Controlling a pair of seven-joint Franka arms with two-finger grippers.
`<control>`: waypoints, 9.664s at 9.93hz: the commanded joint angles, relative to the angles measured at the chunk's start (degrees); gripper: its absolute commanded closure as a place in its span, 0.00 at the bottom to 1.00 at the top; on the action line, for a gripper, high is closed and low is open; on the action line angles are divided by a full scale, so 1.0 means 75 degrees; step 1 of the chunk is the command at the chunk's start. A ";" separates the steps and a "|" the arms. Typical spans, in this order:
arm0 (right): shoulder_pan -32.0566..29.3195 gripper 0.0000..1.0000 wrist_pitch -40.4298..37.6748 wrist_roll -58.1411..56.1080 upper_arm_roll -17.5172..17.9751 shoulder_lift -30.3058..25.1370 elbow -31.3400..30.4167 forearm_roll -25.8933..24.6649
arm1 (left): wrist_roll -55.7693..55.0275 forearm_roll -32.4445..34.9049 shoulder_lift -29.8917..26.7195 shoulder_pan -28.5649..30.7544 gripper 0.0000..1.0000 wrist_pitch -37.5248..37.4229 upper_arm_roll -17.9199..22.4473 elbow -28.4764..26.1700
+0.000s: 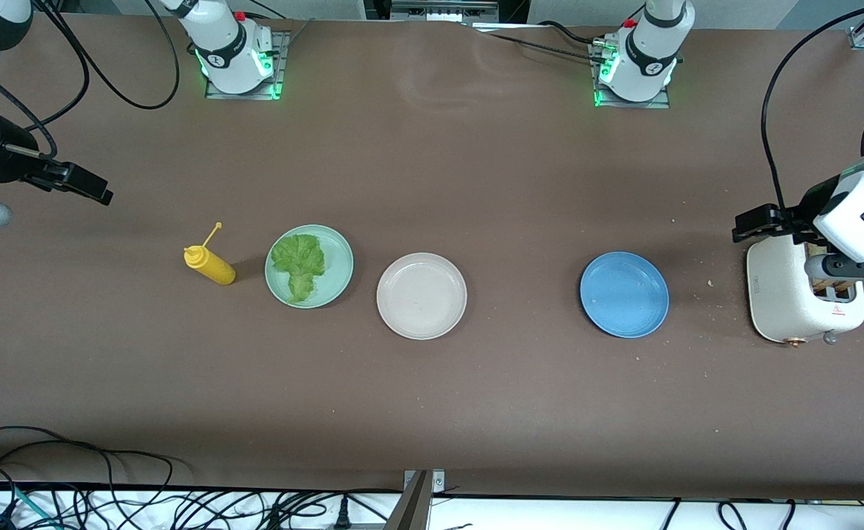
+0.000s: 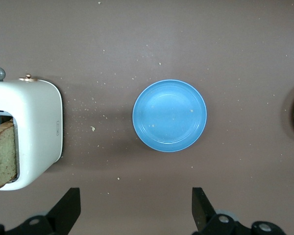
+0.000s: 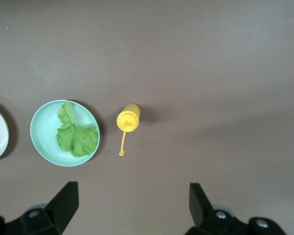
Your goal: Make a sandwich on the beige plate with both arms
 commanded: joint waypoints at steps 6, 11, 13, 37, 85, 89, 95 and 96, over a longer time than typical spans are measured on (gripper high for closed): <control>-0.0041 0.00 -0.0027 -0.0164 0.0011 -0.0026 -0.0022 -0.0078 | 0.0242 0.0210 0.0014 0.0066 0.00 -0.0130 0.0016 0.0199; -0.0053 0.00 -0.0038 -0.0164 0.0010 -0.0014 -0.0034 -0.0078 | 0.0230 0.0235 0.0038 0.0031 0.00 -0.0096 -0.0019 0.0199; -0.0053 0.00 -0.0050 -0.0164 0.0010 -0.0014 -0.0034 -0.0078 | 0.0219 0.0235 0.0026 0.0031 0.00 -0.0095 -0.0019 0.0188; -0.0053 0.00 -0.0073 -0.0386 -0.0107 -0.0049 -0.0081 -0.0043 | 0.0370 0.0212 0.0213 0.1022 0.00 0.0195 0.0086 0.0141; -0.0053 0.00 -0.0109 -0.0550 -0.0259 -0.0085 -0.0175 0.0015 | 0.0704 -0.1846 0.0295 -0.0622 1.00 0.0385 -0.0394 -0.0680; -0.0053 0.00 -0.0109 -0.0550 -0.0271 -0.0085 -0.0175 0.0015 | -0.0403 -0.4600 0.1091 -0.1128 1.00 0.0397 -0.0406 -0.0691; -0.0053 0.00 -0.0120 -0.0550 -0.0271 -0.0085 -0.0175 0.0015 | 0.0155 -0.7861 0.2732 -0.2006 1.00 0.1355 -0.0406 -0.0610; -0.0065 0.00 -0.0132 -0.0550 -0.0271 -0.0085 -0.0175 0.0015 | 0.0752 -0.7898 0.2965 -0.2170 1.00 0.1764 -0.0406 -0.0598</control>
